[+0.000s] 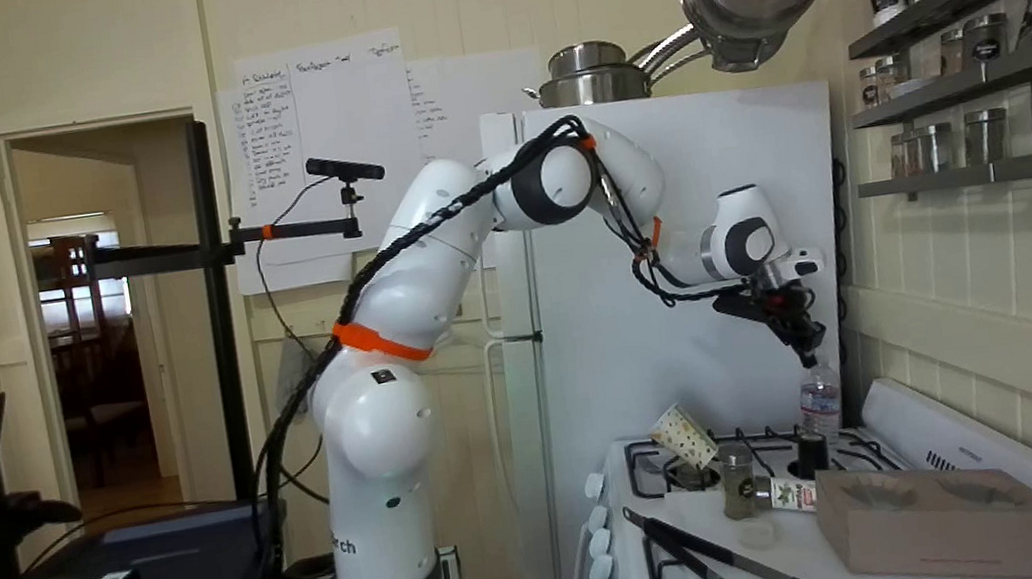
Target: Put the water bottle on the white tray then move the brown box to the left side of the stovetop.
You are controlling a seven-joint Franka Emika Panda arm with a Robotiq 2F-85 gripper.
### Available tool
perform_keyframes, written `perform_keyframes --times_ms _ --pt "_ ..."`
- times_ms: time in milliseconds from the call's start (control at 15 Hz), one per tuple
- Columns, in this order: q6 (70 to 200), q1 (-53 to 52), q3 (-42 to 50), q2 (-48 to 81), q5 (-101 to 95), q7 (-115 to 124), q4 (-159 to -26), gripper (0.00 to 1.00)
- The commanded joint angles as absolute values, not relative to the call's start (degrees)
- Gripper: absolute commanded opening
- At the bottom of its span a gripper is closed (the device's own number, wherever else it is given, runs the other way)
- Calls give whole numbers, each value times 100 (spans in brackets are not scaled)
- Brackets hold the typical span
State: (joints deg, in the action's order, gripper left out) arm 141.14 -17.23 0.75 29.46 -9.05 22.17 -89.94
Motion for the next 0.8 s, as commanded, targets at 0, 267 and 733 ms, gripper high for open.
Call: perform_keyframes --times_ms 0,267,733 --pt "14011 -1729 57 2845 -955 2225 -9031 27" --pt "13936 -1712 21 2739 -904 2207 -9110 51" --pt "13974 -1651 -58 2875 -792 2199 -8990 100"
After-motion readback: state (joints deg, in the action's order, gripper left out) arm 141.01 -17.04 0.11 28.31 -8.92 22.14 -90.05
